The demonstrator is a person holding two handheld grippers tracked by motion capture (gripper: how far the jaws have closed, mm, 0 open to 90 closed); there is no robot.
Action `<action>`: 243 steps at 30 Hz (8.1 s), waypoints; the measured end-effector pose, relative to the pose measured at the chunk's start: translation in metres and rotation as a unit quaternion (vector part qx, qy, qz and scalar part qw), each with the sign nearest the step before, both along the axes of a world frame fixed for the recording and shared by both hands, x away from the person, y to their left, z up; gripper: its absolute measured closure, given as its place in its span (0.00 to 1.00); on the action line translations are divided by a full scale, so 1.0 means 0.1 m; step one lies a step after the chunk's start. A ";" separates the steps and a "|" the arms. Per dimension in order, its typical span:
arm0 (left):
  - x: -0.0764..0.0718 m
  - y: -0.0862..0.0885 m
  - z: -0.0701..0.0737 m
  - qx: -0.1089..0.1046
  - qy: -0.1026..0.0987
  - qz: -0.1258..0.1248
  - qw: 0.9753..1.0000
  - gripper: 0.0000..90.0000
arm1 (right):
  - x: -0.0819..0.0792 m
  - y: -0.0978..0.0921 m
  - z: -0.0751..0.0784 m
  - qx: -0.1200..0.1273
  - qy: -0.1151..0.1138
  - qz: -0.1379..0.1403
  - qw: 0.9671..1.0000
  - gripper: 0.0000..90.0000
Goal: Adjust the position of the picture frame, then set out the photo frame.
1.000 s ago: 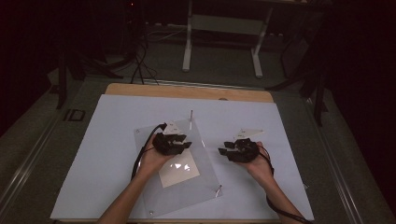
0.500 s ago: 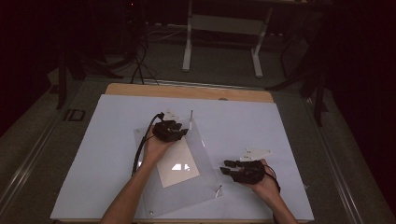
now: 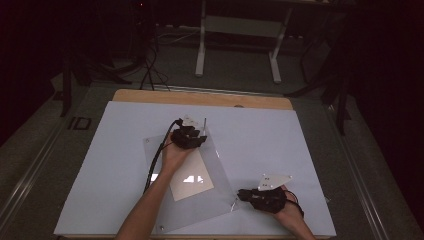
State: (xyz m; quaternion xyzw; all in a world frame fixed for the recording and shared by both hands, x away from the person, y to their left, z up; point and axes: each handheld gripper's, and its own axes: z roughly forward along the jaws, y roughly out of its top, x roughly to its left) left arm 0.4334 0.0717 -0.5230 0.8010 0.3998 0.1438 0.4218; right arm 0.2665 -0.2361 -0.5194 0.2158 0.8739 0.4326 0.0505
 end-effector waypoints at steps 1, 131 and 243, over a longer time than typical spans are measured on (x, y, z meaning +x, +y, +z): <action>0.02 0.00 0.00 0.002 0.001 0.003 1.000 0.64 | -0.01 0.00 0.00 -0.007 -0.001 0.005 1.000 0.90; -0.35 1.16 -0.06 0.013 0.017 0.077 0.997 0.82 | 1.56 -0.01 -0.05 0.025 -0.009 -0.265 0.964 0.82; -0.04 1.24 -0.05 -0.136 0.048 0.151 0.978 0.94 | 0.08 0.49 0.89 0.052 -0.013 -0.063 0.997 0.84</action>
